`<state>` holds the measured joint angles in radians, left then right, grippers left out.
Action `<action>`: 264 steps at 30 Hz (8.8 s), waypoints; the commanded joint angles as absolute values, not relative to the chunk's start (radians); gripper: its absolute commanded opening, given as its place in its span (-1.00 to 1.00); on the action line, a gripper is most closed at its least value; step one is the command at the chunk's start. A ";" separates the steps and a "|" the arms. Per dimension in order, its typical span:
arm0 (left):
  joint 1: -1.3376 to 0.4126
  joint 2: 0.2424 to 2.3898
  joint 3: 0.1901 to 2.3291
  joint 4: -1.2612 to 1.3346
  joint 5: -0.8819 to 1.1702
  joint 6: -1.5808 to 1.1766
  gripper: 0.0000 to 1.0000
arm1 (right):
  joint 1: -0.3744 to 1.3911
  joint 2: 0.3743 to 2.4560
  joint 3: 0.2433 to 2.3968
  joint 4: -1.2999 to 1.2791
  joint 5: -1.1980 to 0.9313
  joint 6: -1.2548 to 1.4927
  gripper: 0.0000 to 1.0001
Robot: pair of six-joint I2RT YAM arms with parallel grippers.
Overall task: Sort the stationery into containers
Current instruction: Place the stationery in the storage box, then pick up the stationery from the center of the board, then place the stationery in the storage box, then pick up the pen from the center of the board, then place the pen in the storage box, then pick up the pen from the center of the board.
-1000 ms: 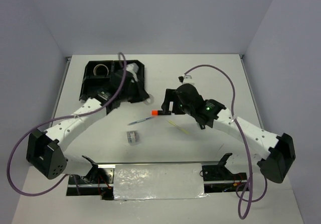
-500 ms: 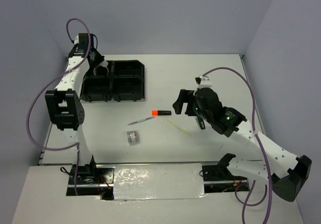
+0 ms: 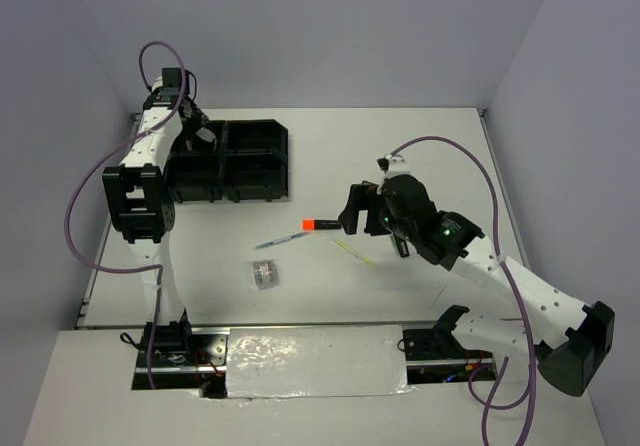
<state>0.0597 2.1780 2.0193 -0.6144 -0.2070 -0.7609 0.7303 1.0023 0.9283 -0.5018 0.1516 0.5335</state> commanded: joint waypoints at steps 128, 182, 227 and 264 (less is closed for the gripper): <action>-0.080 0.706 0.828 -0.520 0.094 -0.423 0.99 | 0.601 1.777 1.667 -0.356 -0.020 0.215 1.00; -0.147 0.704 0.830 -0.534 0.029 -0.445 0.99 | 0.928 1.657 1.306 -0.541 -0.262 -0.156 -1.00; -0.089 0.669 0.827 -0.517 0.097 -0.416 0.99 | 0.830 2.300 2.238 -0.281 -0.038 -0.357 1.00; -0.087 0.630 0.822 -0.522 0.049 -0.434 0.99 | 0.908 2.204 1.672 -0.571 -0.239 -0.500 0.17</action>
